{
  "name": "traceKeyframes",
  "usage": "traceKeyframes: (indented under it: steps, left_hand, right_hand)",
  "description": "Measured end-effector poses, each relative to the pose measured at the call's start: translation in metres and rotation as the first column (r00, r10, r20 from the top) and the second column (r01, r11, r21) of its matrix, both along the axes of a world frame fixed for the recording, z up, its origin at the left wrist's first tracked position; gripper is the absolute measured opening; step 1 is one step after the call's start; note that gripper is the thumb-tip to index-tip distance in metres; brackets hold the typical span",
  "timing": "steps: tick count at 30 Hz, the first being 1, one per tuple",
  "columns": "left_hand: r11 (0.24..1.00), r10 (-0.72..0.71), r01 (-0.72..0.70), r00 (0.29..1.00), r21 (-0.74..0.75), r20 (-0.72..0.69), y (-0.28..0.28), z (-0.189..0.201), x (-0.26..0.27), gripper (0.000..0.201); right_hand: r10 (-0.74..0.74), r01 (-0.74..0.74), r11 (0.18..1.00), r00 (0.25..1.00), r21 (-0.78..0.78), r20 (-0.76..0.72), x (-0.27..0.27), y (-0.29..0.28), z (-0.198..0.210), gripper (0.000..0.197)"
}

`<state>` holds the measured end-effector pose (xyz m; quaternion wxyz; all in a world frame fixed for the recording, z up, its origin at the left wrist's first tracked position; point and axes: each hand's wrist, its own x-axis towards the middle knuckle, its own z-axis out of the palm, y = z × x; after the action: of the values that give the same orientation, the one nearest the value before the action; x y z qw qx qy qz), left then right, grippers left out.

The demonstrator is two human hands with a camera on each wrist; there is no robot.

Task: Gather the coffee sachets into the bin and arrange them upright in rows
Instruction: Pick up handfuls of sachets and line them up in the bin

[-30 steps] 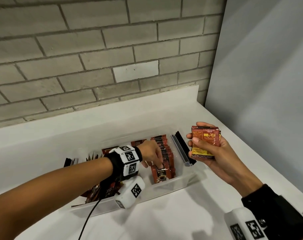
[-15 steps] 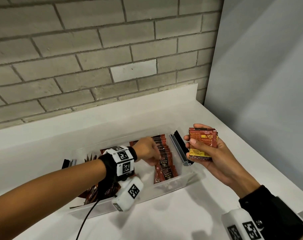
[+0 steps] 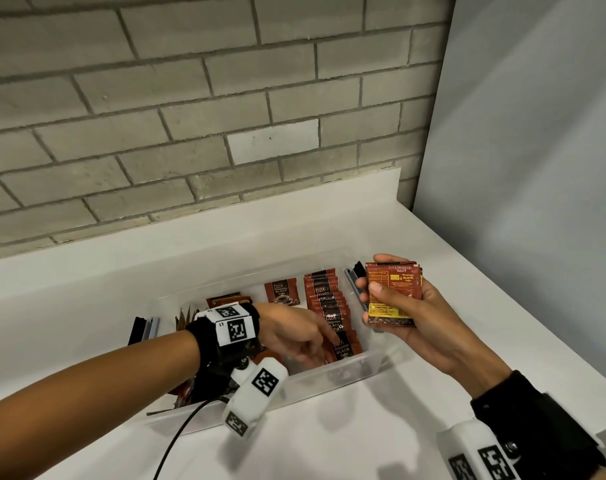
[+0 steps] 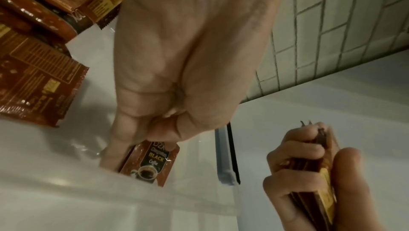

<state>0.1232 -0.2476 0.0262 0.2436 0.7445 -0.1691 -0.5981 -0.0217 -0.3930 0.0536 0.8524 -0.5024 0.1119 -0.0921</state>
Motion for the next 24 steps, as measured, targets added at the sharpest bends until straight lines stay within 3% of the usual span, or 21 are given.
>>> traceKeyframes:
  steps: [3, 5, 7, 10, 12, 24]
  left_hand:
    - [0.997, -0.079, 0.079, 0.991, 0.000, 0.107, 0.005, 0.011, 0.001, 0.038]
    - [0.992, -0.083, 0.099, 0.981, -0.083, 0.173, 0.009, 0.025, 0.005, 0.030]
    - [0.968, 0.012, 0.042, 0.977, -0.246, 0.213, 0.013, 0.040, 0.007, 0.023]
    - [0.861, 0.175, -0.053, 0.965, -0.505, 0.198, 0.015, 0.060, 0.004, 0.028]
    - [0.813, 0.217, -0.059, 0.954, -0.580, 0.208, 0.015, 0.069, 0.001, 0.030]
    - [0.795, 0.273, -0.049, 0.919, -0.605, 0.284, 0.018, 0.064, 0.008, 0.025]
  right_hand:
    - [0.043, -0.041, 0.998, 0.999, 0.048, -0.021, 0.003, 0.004, -0.002, 0.041]
    - [0.083, -0.079, 0.991, 0.996, 0.112, -0.026, 0.006, 0.005, -0.003, 0.037]
    - [0.113, -0.108, 0.986, 0.993, 0.124, -0.032, 0.008, 0.007, -0.003, 0.038]
    - [0.117, -0.113, 0.991, 0.991, 0.068, -0.058, 0.011, 0.010, -0.003, 0.039]
    - [0.121, -0.118, 0.992, 0.990, 0.040, -0.070, 0.013, 0.013, -0.003, 0.042]
    - [0.047, -0.052, 0.998, 0.994, -0.046, -0.103, 0.020, 0.023, -0.002, 0.044]
